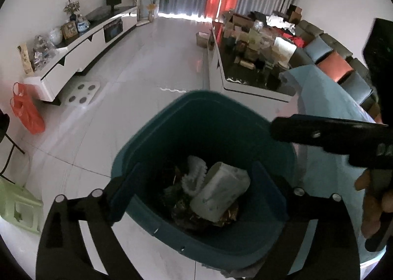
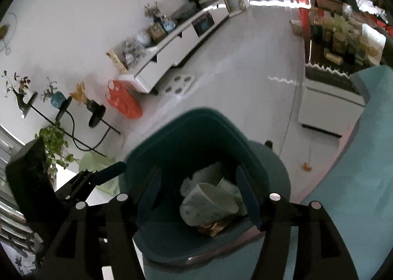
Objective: Collect trash
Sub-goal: 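Open both tools to drop the peel and cup into the bin, then move both open tools back over the table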
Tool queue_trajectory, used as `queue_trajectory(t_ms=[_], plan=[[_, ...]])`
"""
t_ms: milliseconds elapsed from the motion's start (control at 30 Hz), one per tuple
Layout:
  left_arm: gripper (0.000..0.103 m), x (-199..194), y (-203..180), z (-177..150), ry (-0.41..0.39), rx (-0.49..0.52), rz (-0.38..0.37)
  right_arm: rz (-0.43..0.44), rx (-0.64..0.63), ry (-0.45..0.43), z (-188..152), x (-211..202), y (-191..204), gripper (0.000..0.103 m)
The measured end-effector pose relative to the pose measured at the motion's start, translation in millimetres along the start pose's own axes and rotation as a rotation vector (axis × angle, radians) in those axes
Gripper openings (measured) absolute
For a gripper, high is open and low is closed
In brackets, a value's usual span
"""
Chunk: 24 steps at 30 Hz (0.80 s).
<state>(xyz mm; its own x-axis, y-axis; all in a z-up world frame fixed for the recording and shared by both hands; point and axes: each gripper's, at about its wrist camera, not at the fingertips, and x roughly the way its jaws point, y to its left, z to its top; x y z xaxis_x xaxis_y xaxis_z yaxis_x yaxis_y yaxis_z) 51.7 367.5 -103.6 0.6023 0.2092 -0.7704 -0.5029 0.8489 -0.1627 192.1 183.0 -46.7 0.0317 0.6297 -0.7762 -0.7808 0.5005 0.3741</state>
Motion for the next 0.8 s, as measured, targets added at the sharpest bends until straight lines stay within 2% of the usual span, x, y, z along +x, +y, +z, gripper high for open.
queue_trajectory(t_ms=[67, 333, 433, 567, 800], plan=[[0.097, -9.9, -2.6, 1.7, -0.022, 0.002, -0.006, -0.025, -0.017, -0.051, -0.8, -19.9, 0.2, 0.072], [0.098, -54.7, -36.3, 14.1, -0.117, 0.040, -0.067, -0.137, -0.032, -0.298, -21.3, -125.5, -24.6, 0.092], [0.098, -75.7, -61.9, 20.9, -0.162, 0.072, -0.104, -0.186, -0.014, -0.372, -34.3, -162.0, -39.0, 0.096], [0.098, -100.5, -92.6, 27.4, -0.207, 0.119, -0.156, -0.245, 0.015, -0.462, -58.6, -202.7, -53.3, 0.096], [0.098, -133.2, -163.1, 24.7, -0.246, 0.223, -0.275, -0.357, 0.046, -0.550, -110.7, -254.3, -70.2, 0.096]])
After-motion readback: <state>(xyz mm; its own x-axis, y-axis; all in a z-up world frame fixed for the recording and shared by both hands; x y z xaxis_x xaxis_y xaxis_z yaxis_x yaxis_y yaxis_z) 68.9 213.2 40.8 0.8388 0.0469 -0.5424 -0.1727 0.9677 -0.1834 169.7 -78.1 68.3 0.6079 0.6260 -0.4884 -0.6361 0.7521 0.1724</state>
